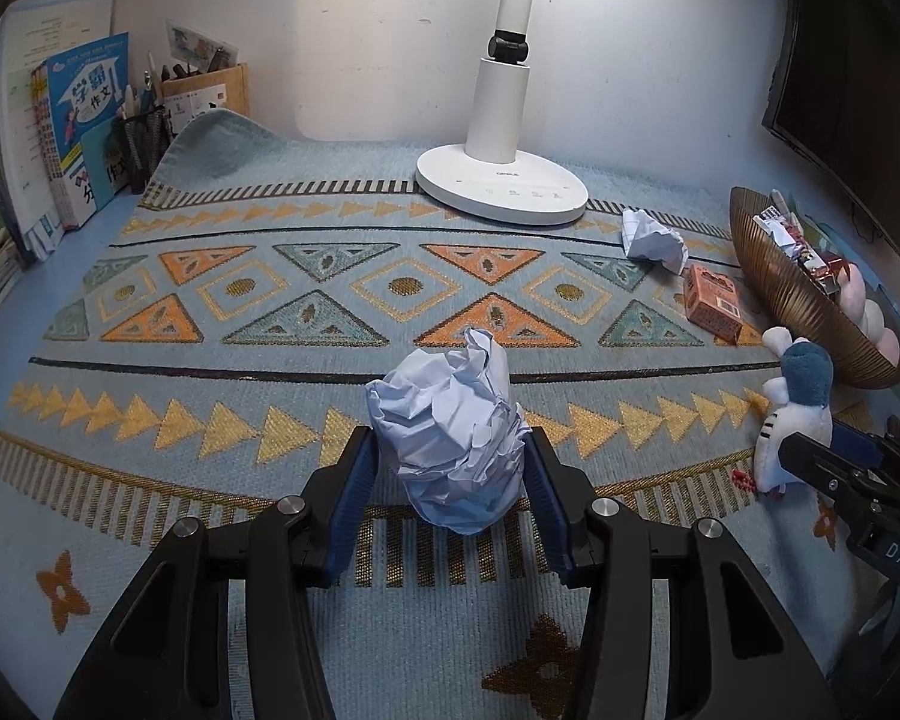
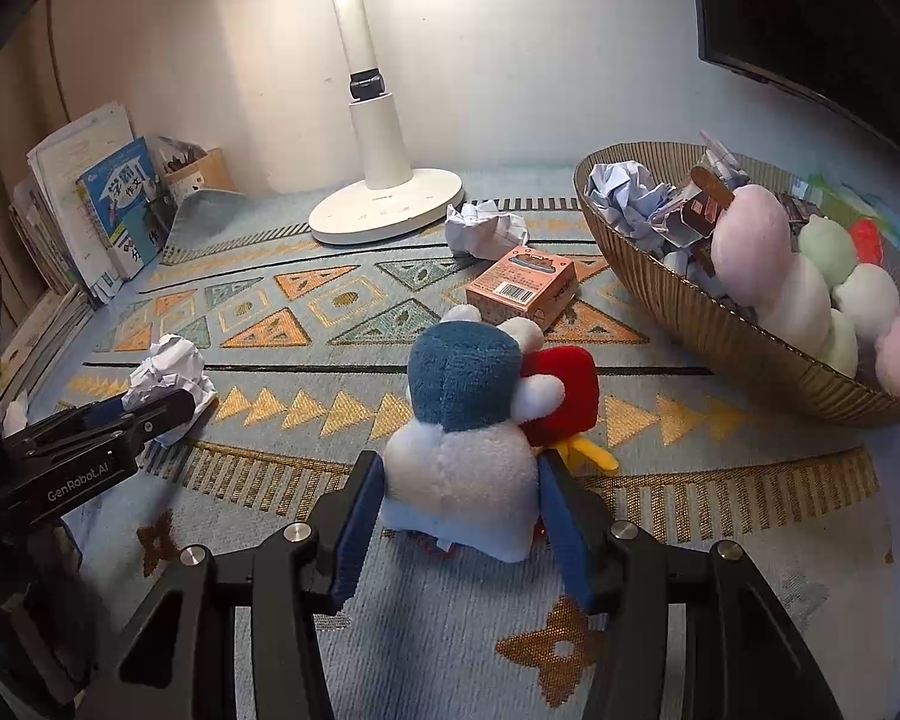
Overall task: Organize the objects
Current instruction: 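Lift the paper ball and bird plush off the rug and hold them, then carry the paper ball over the bowl and open the left gripper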
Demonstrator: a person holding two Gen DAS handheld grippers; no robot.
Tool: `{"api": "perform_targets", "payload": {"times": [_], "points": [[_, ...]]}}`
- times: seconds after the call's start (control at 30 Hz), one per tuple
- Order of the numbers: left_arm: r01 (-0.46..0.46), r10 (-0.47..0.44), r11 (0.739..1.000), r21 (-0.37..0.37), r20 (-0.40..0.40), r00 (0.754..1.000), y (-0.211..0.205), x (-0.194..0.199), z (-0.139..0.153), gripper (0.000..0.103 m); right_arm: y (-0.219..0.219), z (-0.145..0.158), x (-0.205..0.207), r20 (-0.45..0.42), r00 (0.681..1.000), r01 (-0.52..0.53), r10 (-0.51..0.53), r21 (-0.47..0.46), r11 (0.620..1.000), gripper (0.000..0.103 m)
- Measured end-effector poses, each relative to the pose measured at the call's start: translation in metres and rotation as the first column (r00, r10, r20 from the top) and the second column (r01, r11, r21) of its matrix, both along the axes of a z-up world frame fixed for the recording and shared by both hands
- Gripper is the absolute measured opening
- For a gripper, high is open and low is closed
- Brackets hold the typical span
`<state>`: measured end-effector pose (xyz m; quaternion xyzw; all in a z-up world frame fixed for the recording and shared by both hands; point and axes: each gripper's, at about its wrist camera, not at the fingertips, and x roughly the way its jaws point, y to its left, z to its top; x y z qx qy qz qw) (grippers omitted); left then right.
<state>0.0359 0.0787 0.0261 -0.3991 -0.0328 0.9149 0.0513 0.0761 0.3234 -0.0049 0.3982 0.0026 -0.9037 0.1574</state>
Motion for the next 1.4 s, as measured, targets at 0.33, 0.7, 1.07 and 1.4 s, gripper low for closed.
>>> {"api": "perform_targets", "payload": {"times": [0.33,0.7,1.07,1.4], "points": [[0.005,-0.005,1.0,0.03,0.005,1.0,-0.0013,-0.0007,-0.0008,0.046,-0.0004,-0.0005,-0.0006,-0.003,1.0,-0.002,0.002,-0.002,1.0,0.052],[0.006,-0.006,1.0,0.031,0.006,1.0,-0.0016,-0.0008,-0.0001,0.046,0.0,-0.0005,-0.0008,-0.003,1.0,-0.002,0.002,-0.003,1.0,0.052],[0.006,-0.006,1.0,0.029,0.009,1.0,-0.0027,-0.0011,0.0001,0.046,0.0,-0.0003,-0.0009,-0.003,1.0,-0.002,0.002,-0.003,1.0,0.052],[-0.006,0.006,1.0,0.027,-0.015,1.0,-0.0051,0.002,0.0034,0.046,-0.0008,0.0014,0.0008,-0.014,1.0,0.0,0.0,-0.005,1.0,0.051]]}}
